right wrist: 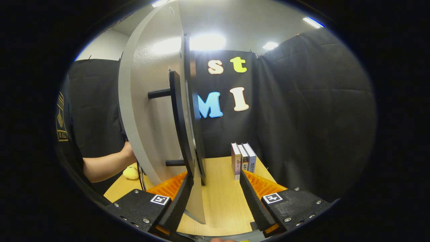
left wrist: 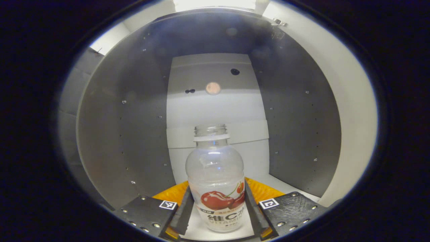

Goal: Open the cabinet door with the right hand, grasp the bottle in the cabinet with the left hand and place it on the coaster, then close the cabinet door with the right hand.

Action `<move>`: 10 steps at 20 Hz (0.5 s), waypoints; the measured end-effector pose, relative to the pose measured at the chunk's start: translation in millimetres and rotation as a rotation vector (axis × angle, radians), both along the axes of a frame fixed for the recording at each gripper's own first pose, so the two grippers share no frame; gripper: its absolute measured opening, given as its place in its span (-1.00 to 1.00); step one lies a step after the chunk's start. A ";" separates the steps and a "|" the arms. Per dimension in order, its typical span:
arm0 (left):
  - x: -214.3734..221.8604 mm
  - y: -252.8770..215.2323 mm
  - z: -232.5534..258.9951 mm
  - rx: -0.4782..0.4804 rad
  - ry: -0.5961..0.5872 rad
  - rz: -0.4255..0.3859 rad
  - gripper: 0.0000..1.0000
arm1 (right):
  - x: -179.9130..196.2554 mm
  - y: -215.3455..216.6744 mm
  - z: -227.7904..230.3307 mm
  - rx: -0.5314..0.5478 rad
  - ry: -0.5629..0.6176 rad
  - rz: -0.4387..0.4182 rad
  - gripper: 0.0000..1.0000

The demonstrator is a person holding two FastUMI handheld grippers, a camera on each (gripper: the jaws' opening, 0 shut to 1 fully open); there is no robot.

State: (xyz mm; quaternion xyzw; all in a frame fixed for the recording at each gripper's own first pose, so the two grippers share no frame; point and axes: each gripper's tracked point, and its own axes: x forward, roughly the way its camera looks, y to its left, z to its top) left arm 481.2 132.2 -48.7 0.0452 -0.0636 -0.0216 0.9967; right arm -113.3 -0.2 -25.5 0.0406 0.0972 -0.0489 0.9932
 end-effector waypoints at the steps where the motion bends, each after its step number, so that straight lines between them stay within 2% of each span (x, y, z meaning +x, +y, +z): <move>1: -1.9 0.6 1.8 0.004 -0.001 -0.003 0.46 | 0.9 -0.2 0.0 -0.012 -0.005 0.002 0.71; 2: -5.8 2.5 4.6 0.007 -0.001 -0.002 0.59 | 0.6 -0.5 1.1 -0.018 -0.013 0.003 0.71; 4: -11.6 7.0 9.5 0.014 -0.009 0.002 0.59 | -1.3 0.6 1.1 -0.027 -0.026 0.019 0.71; 10: -30.7 10.6 22.0 0.022 -0.032 0.060 0.48 | -26.9 2.8 0.8 -0.081 -0.022 0.137 0.72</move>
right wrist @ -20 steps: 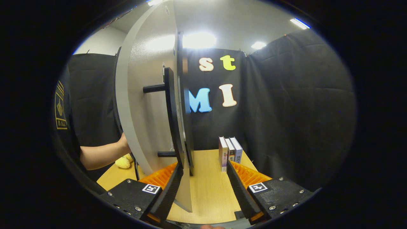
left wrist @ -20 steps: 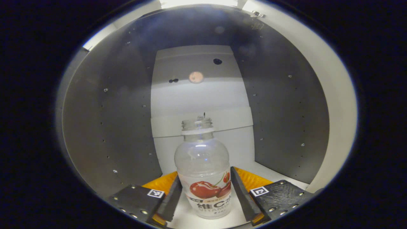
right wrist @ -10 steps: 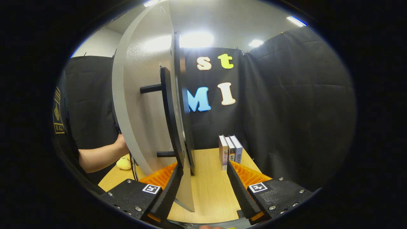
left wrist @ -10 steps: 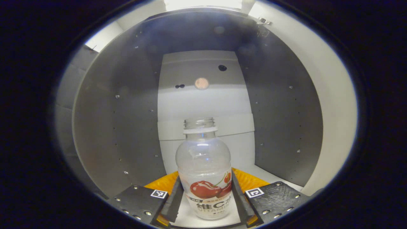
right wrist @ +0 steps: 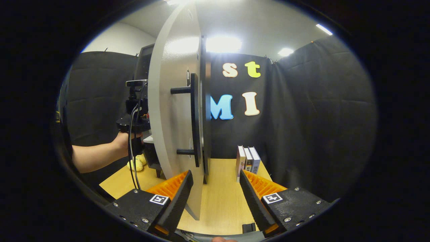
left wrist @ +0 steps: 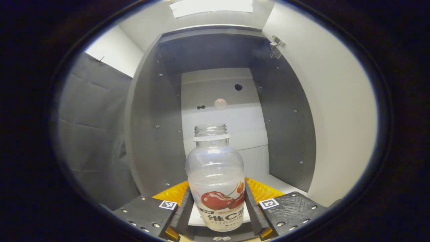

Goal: Open the cabinet door with the right hand, grasp the bottle in the cabinet with the left hand and place it on the coaster, then close the cabinet door with the right hand.

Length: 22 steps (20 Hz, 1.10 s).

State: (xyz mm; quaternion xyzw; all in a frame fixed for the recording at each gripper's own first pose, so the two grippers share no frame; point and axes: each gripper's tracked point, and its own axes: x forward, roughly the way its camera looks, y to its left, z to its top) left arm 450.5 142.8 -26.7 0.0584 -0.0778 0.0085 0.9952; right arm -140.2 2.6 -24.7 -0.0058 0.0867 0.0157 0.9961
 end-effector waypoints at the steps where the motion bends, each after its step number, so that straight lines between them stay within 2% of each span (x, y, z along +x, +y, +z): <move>1: 1.4 1.2 -1.0 -0.003 -0.002 0.012 0.46 | -4.7 1.5 -0.2 0.002 -0.002 0.014 0.72; 9: -2.1 4.7 -0.9 -0.035 0.012 0.125 0.34 | -54.6 6.3 -11.9 0.000 0.004 0.116 0.72; 11: -1.8 4.0 -1.9 -0.020 0.009 0.126 0.34 | -61.2 10.4 -15.1 0.013 0.009 0.149 0.72; 15: -5.1 5.4 0.0 0.021 0.002 0.146 0.59 | -69.6 19.3 -23.3 0.006 0.016 0.199 0.72; 17: -1.5 7.5 -3.5 0.002 0.021 0.158 0.32 | -74.4 27.7 -33.6 0.004 0.032 0.234 0.72; 18: -2.2 8.1 -2.1 -0.020 0.010 0.162 0.46 | -77.1 30.1 -39.5 -0.002 0.043 0.244 0.72; 19: -1.9 11.1 -3.5 -0.030 0.001 0.181 0.46 | -79.6 31.4 -46.1 -0.012 0.053 0.245 0.72; 20: -1.4 11.6 -4.9 -0.031 -0.001 0.199 0.59 | -81.7 31.8 -52.4 -0.021 0.058 0.241 0.72; 21: -1.9 10.6 -4.9 -0.030 0.000 0.209 0.46 | -84.6 30.1 -58.0 -0.030 0.061 0.233 0.72; 22: -2.0 9.6 -6.2 -0.023 0.003 0.214 0.46 | -85.9 28.8 -66.4 -0.039 0.064 0.223 0.72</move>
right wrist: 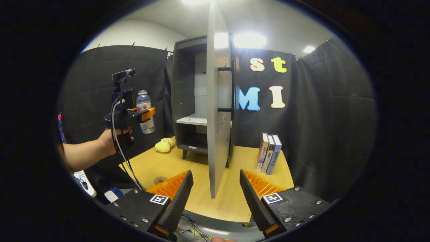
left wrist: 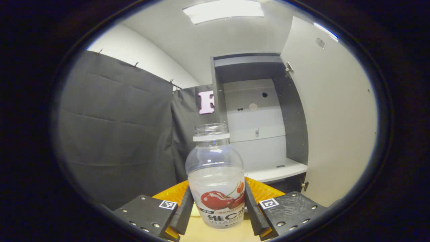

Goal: Open the cabinet door with the right hand, grasp the bottle in the cabinet with the left hand and place it on the coaster, then close the cabinet door with the right hand.

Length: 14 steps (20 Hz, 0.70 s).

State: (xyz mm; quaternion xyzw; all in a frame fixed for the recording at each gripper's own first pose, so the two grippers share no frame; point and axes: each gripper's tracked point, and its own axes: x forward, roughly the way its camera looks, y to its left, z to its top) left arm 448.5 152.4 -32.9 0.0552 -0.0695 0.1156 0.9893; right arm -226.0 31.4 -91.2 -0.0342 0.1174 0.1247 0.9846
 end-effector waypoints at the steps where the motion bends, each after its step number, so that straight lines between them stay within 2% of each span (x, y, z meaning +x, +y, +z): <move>1: -0.2 0.8 0.1 0.008 0.005 0.002 0.46 | -1.0 -3.2 -10.6 -0.009 0.006 -0.016 0.72; 2: 0.6 0.8 -1.4 0.016 0.012 -0.001 0.46 | -0.8 -4.9 -23.8 -0.006 0.016 -0.028 0.72; 3: 1.2 -1.0 -0.6 0.002 0.012 -0.024 0.59 | -0.6 -9.1 -38.6 0.000 0.041 -0.056 0.72; 4: 2.1 -4.5 -1.6 -0.027 0.022 -0.054 0.46 | 0.1 -12.8 -54.9 0.018 0.079 -0.087 0.72; 7: 0.4 -0.8 -1.3 -0.039 0.035 -0.078 0.47 | 4.3 -22.6 -91.1 0.101 0.171 -0.197 0.74; 10: 1.6 1.1 -5.7 -0.016 0.037 -0.073 0.47 | 7.1 -43.3 -121.4 0.009 0.196 -0.306 0.72; 12: 3.5 0.7 -6.0 -0.019 0.023 -0.072 0.46 | 7.6 -46.8 -149.2 -0.068 0.239 -0.314 0.72; 14: 0.3 2.1 -11.1 -0.016 0.048 -0.061 0.47 | 11.4 -45.3 -174.2 -0.099 0.298 -0.300 0.72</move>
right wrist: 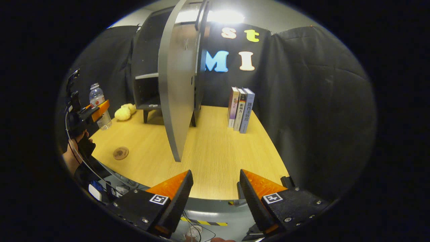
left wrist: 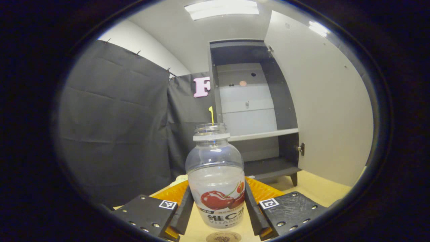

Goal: Open the cabinet door with the right hand, grasp the bottle in the cabinet with the left hand and place it on the coaster, then close the cabinet door with the right hand.

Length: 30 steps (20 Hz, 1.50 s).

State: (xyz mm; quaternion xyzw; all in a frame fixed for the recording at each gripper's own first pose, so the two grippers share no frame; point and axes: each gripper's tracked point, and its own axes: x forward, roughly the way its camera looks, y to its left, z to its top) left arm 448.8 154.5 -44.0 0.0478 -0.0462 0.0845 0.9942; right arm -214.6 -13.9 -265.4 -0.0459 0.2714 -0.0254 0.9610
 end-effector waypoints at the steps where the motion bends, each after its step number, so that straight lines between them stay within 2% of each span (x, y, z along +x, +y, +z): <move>1: -0.2 2.5 -4.2 0.007 0.015 0.006 0.47 | 2.6 1.3 -9.4 -0.001 0.021 0.006 0.73; 5: -2.8 4.9 -12.9 0.009 0.074 0.004 0.46 | 4.6 11.3 -44.2 -0.059 0.097 0.055 0.74; 9: -0.1 4.7 -15.4 0.042 0.052 0.006 0.45 | 8.6 21.6 -60.5 -0.077 0.152 0.127 0.77; 12: 2.1 4.2 -16.6 0.005 0.047 0.009 0.46 | 10.6 20.1 -52.8 -0.118 0.125 0.130 0.79; 17: 3.3 4.5 -20.7 -0.029 0.063 0.011 0.47 | 11.3 25.3 -53.3 -0.124 0.126 0.141 0.80; 18: 3.7 5.1 -21.6 -0.032 0.064 0.015 0.60 | 10.8 27.4 -54.3 -0.125 0.130 0.148 0.81; 19: 4.8 6.3 -22.9 -0.032 0.065 0.020 0.60 | 10.0 28.4 -56.7 -0.127 0.137 0.154 0.80; 20: 5.1 6.9 -23.7 -0.033 0.070 0.023 0.51 | 9.7 29.9 -57.7 -0.125 0.139 0.160 0.80; 22: 3.1 3.7 -32.1 -0.051 0.094 0.005 0.70 | 8.2 33.3 -60.1 -0.127 0.145 0.170 0.81; 24: -0.6 9.8 -29.8 -0.064 0.088 0.014 0.69 | 6.7 35.4 -63.7 -0.120 0.152 0.174 0.80; 25: -0.7 11.4 -28.1 -0.070 0.079 0.012 0.58 | 5.9 35.9 -64.7 -0.120 0.158 0.174 0.81; 26: -0.3 10.8 -27.9 -0.077 0.086 0.001 0.70 | 5.7 36.2 -66.3 -0.120 0.164 0.178 0.80; 30: -4.8 15.8 -22.2 -0.133 0.100 -0.016 0.70 | 11.2 35.5 -67.8 -0.144 0.151 0.200 0.80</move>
